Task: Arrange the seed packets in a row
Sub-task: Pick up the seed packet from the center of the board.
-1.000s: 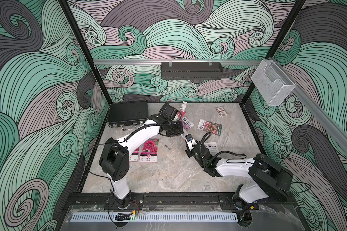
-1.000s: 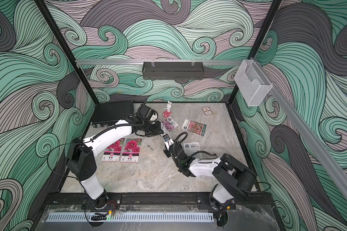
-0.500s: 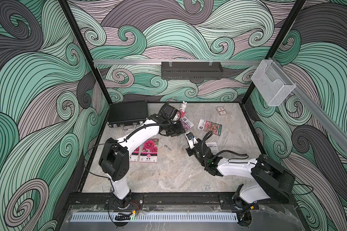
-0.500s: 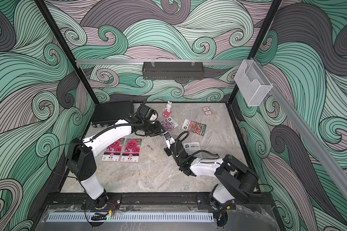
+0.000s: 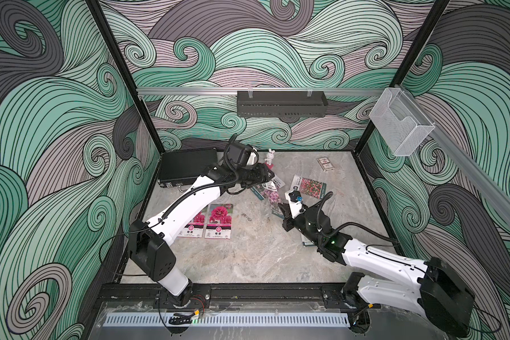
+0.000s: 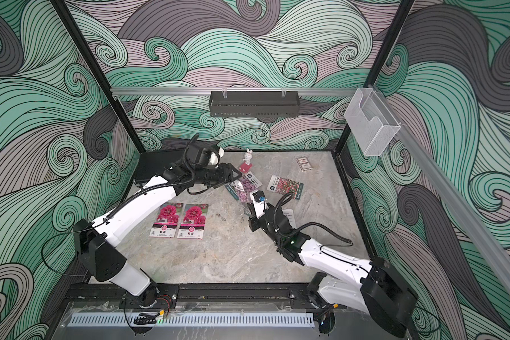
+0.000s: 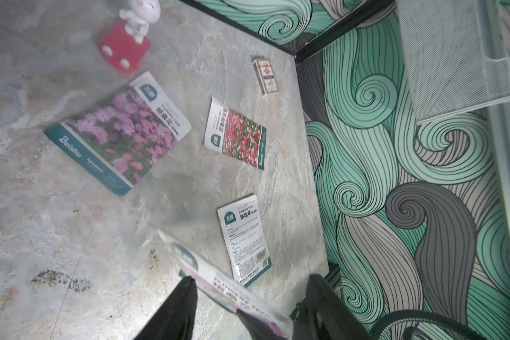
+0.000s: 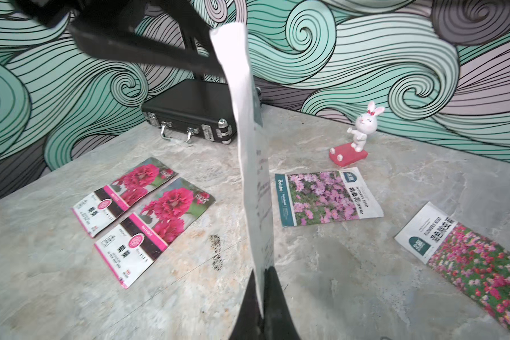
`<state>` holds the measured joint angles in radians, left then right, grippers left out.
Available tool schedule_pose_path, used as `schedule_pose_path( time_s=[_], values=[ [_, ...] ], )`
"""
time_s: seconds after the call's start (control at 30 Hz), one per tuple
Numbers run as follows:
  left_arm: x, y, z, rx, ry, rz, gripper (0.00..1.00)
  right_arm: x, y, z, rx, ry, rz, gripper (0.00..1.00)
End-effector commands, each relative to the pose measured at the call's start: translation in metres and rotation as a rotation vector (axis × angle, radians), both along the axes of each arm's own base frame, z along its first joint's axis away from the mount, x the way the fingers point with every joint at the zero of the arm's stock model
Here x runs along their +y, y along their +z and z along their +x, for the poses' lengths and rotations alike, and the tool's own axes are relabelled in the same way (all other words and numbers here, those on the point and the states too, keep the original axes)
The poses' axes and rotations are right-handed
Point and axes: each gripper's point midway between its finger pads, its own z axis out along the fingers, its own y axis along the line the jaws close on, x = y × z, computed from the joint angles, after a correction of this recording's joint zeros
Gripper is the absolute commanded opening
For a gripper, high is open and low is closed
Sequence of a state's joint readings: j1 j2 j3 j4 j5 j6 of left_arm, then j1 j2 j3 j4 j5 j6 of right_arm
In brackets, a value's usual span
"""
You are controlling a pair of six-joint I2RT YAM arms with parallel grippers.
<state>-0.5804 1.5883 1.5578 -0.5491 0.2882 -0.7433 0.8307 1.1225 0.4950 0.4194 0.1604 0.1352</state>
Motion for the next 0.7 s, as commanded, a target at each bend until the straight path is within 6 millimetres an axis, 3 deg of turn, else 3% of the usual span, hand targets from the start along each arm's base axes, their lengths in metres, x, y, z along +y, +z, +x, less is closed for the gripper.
schedule_pose_path(
  time_s=[0.0, 0.2, 0.4, 0.67],
  values=[
    [0.018, 0.024, 0.013, -0.082, 0.053, -0.001, 0.62, 0.009, -0.015, -0.016, 0.148, 0.057, 0.053, 0.04],
    [0.057, 0.016, 0.013, -0.129, 0.131, 0.106, 0.62, 0.027, -0.022, -0.011, 0.301, 0.004, 0.107, 0.04],
    [0.094, 0.010, -0.004, -0.156, 0.196, 0.177, 0.62, 0.056, -0.033, -0.010, 0.500, -0.011, 0.252, 0.04],
    [0.114, -0.006, -0.021, -0.163, 0.232, 0.206, 0.64, 0.081, -0.065, -0.015, 0.710, -0.074, 0.387, 0.04]
  ],
)
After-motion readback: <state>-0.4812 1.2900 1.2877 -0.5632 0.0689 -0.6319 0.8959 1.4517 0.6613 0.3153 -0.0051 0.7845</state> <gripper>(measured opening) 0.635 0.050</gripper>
